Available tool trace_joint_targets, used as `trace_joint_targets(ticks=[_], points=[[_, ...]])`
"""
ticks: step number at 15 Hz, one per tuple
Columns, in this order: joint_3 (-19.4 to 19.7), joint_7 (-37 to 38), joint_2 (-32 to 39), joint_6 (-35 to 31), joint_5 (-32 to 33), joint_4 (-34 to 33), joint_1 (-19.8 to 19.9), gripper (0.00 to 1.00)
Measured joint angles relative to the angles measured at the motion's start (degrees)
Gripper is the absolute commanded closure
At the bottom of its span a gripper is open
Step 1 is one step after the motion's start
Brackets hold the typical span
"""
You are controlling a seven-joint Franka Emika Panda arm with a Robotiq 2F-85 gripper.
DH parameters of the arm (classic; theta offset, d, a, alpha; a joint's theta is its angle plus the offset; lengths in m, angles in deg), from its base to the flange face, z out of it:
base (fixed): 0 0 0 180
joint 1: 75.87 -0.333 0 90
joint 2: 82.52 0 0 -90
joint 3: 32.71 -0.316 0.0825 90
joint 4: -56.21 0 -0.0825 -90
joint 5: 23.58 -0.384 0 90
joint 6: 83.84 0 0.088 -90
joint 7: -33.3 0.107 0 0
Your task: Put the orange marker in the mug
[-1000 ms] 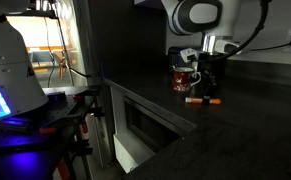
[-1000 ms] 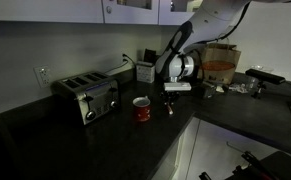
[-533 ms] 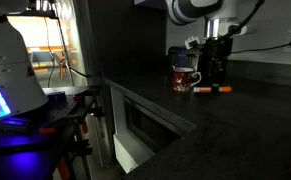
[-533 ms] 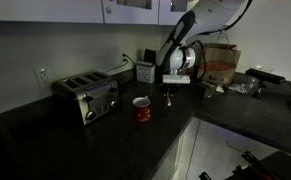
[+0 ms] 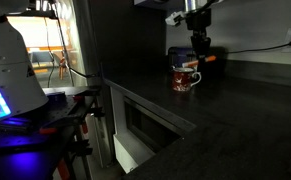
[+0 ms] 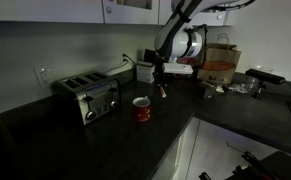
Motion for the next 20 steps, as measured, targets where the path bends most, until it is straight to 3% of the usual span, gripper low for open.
trace_joint_targets(ticks=[5, 10, 17, 18, 20], points=[[-7.1, -23.9, -7.9, 1.6, -13.1, 5.9, 3.6, 0.95], [-8.0, -47.5, -10.3, 8.8, -24.1, 6.5, 3.9, 0.95], [-6.9, -70.0, -12.6, 22.9, -26.4, 5.0, 3.7, 0.95], [-6.7, -72.5, -12.5, 25.5, -26.5, 4.3, 3.7, 0.81], [-6.2, -72.8, -12.4, 26.1, -26.4, 4.1, 3.4, 0.81]])
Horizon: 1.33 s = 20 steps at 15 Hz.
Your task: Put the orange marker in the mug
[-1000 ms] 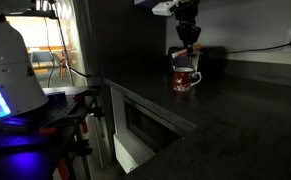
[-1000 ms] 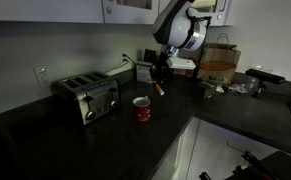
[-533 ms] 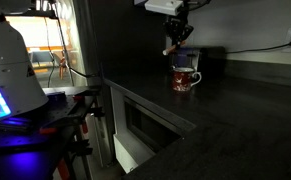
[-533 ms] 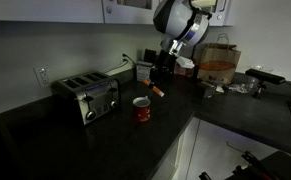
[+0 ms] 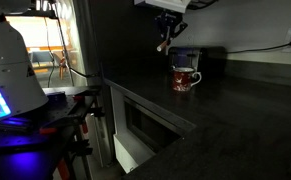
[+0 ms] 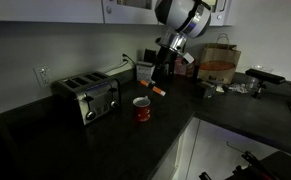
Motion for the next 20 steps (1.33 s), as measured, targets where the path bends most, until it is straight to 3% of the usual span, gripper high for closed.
trace_joint_targets(ticks=[4, 5, 8, 14, 20], points=[[0.3, 0.0, 0.2, 0.0, 0.0, 0.1, -0.4, 0.81], [0.4, 0.0, 0.2, 0.0, 0.0, 0.1, -0.4, 0.95], [0.5, -0.6, 0.2, 0.0, -0.7, 0.1, -0.5, 0.95], [2.6, -25.4, 2.7, 2.9, -16.3, -2.6, -0.1, 0.95], [4.9, -44.9, 9.5, 15.0, -25.2, -8.5, 1.8, 0.95]])
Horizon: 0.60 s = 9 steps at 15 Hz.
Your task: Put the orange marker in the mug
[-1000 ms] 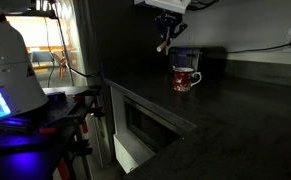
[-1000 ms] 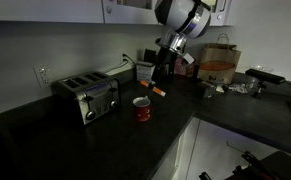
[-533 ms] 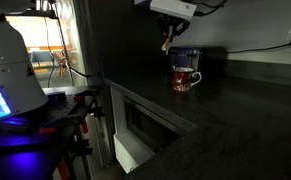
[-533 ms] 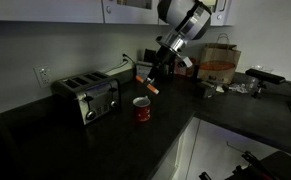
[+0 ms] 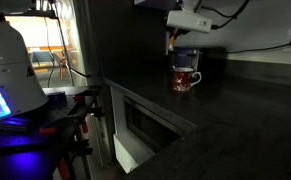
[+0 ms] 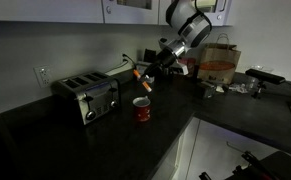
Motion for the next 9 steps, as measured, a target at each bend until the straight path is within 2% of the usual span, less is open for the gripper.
trace_joint_targets(ticks=[4, 9], points=[[0.3, -8.3, 6.3, 10.3, -1.8, -5.0, 1.3, 0.95], [0.4, -15.1, 15.4, 23.7, -1.8, -13.8, 3.1, 0.95]])
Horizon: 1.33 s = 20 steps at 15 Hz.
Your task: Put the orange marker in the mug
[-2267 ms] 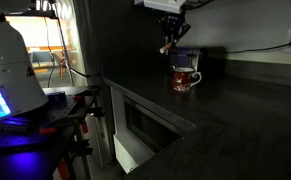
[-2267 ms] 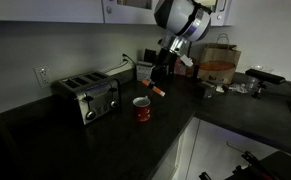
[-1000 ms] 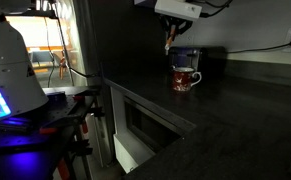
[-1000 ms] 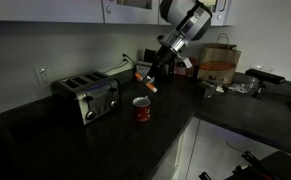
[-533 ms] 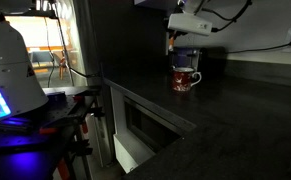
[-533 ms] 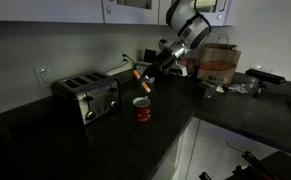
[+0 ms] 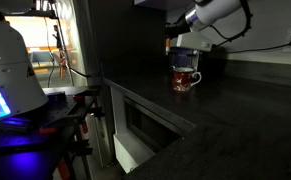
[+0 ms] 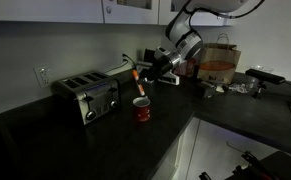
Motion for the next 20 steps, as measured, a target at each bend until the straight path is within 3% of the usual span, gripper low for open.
trace_joint_targets(ticks=[3, 12, 13, 14, 20], points=[[0.0, -0.9, 6.7, 3.8, 0.0, -6.6, 0.5, 0.95], [0.8, -0.6, 21.3, 3.3, 0.0, -21.9, 1.2, 0.95], [0.8, -0.5, 22.3, 3.3, 0.1, -23.1, 1.4, 0.56], [0.8, -0.5, 23.2, 3.3, 0.1, -24.1, 1.6, 0.55], [0.6, 1.0, 23.7, 3.3, 3.5, -27.4, 1.6, 0.1]])
